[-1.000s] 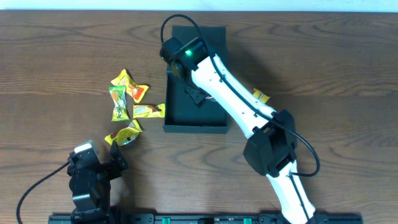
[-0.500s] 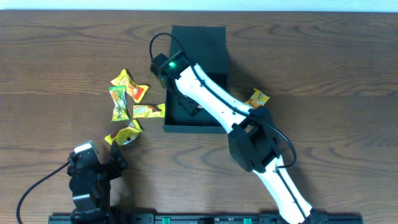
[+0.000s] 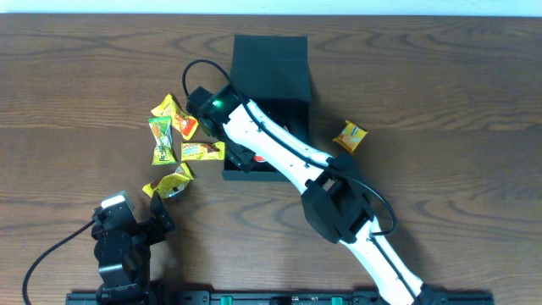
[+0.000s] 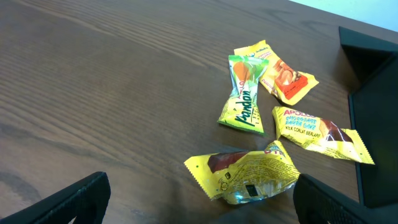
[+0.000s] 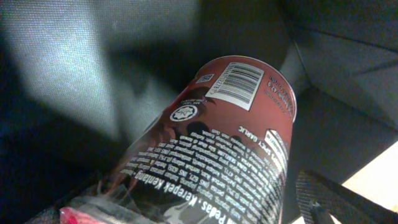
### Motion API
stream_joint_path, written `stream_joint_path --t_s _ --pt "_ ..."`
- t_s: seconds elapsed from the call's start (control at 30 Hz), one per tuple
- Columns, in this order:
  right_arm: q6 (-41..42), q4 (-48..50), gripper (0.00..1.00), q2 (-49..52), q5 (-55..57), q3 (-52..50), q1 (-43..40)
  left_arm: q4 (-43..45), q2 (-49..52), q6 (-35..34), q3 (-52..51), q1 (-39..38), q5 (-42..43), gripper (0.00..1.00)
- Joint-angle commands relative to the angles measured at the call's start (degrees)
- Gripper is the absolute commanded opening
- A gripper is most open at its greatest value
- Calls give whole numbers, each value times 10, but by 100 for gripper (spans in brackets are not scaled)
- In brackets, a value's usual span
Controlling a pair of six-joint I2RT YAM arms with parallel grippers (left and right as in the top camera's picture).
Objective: Pack container
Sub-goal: 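Lower the can into the box and lay it on its side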
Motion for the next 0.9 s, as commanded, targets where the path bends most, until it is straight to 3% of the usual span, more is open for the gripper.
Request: stream_joint_path --t_s 0.0,0.87 --pt "-1 -1 99 3 4 8 3 1 -3 4 -9 1 0 95" --pt "10 63 99 3 -91 14 -17 1 -3 4 -8 1 0 95"
